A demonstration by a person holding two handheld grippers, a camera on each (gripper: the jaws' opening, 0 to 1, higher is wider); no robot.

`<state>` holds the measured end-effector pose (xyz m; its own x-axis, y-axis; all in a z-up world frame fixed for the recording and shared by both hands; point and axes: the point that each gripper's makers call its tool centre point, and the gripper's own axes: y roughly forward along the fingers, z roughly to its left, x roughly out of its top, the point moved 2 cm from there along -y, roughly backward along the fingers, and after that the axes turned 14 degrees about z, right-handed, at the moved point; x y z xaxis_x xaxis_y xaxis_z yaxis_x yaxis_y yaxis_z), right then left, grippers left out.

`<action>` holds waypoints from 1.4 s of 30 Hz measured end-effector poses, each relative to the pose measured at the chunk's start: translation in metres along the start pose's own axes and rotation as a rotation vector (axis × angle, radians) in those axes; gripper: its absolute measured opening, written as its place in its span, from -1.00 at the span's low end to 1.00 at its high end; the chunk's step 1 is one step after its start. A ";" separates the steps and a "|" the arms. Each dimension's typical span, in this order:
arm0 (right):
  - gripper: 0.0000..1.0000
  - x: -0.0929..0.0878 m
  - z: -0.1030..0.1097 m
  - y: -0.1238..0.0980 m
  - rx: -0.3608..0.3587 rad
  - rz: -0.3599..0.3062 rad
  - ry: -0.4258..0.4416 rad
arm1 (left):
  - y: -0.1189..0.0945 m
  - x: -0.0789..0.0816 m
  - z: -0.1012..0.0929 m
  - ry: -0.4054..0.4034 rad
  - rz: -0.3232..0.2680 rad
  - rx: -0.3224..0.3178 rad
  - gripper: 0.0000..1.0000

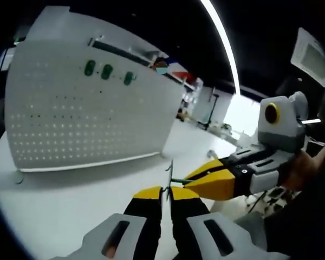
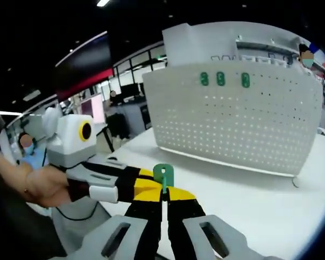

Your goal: Insert the hook assembly into the mounting plate slot until the hook locks in place.

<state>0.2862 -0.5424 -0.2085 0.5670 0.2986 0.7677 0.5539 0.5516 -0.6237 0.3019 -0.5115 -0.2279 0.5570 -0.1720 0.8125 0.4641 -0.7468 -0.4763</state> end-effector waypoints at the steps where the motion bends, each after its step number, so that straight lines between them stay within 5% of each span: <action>1: -1.00 0.000 0.001 0.000 0.001 0.000 -0.002 | -0.001 0.000 0.001 -0.001 -0.002 -0.002 -0.91; 10: -0.97 0.008 0.002 -0.003 0.003 -0.039 -0.001 | -0.004 0.004 -0.001 -0.025 -0.010 -0.026 -0.96; 19: -0.87 -0.003 -0.002 -0.011 0.011 -0.039 0.060 | -0.007 0.006 0.010 -0.007 0.001 0.027 -0.97; 24: -0.60 0.005 -0.001 -0.014 0.015 -0.091 0.072 | -0.007 0.005 0.015 -0.020 0.008 0.046 -0.97; 30: -0.65 0.011 -0.001 -0.014 -0.006 -0.093 0.005 | -0.004 0.007 0.011 -0.053 -0.007 0.017 -0.97; 42: -0.77 0.013 -0.004 -0.004 0.010 -0.091 0.065 | 0.003 0.005 -0.002 0.035 0.015 -0.003 -0.97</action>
<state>0.2934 -0.5437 -0.1963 0.5530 0.1963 0.8097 0.5988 0.5822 -0.5501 0.3045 -0.5158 -0.2245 0.5392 -0.2057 0.8167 0.4536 -0.7461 -0.4874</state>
